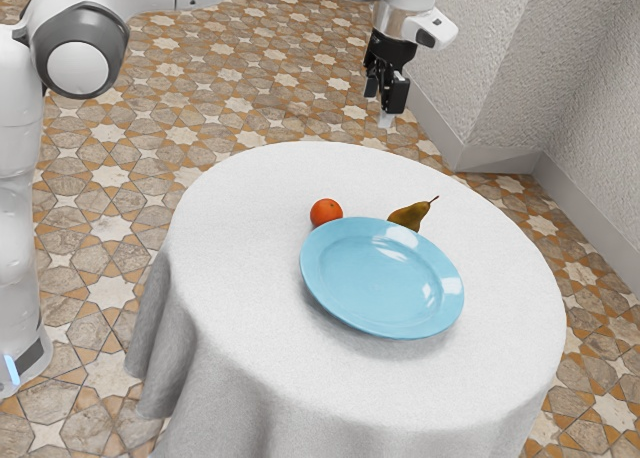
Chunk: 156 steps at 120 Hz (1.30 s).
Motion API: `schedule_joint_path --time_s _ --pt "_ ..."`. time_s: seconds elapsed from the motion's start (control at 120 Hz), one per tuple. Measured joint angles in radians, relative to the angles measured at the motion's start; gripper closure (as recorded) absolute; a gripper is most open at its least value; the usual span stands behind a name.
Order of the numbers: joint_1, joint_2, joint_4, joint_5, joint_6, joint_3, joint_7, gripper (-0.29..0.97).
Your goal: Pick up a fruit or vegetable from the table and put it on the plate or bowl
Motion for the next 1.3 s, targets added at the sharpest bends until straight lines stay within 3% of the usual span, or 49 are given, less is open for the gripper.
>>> schedule_joint_path --time_s 0.383,0.492,0.6,0.717,0.9,1.058,1.3 --pt "0.012 0.002 0.003 -0.017 -0.001 0.0 -0.003 0.0" --pt "0.037 0.0 0.153 -0.034 -0.042 -0.019 0.012 0.0" --pt "0.037 0.024 0.185 -0.039 -0.096 -0.024 0.078 0.0" --pt "0.033 0.033 0.153 -0.043 -0.136 -0.031 0.242 0.0" --pt "0.042 0.012 -0.016 -0.112 -0.109 -0.023 0.613 0.0" --pt "0.11 0.013 -0.07 -0.166 -0.064 -0.022 0.933 0.0" --pt "0.091 0.015 -0.165 -0.176 -0.016 -0.024 1.313 0.0"
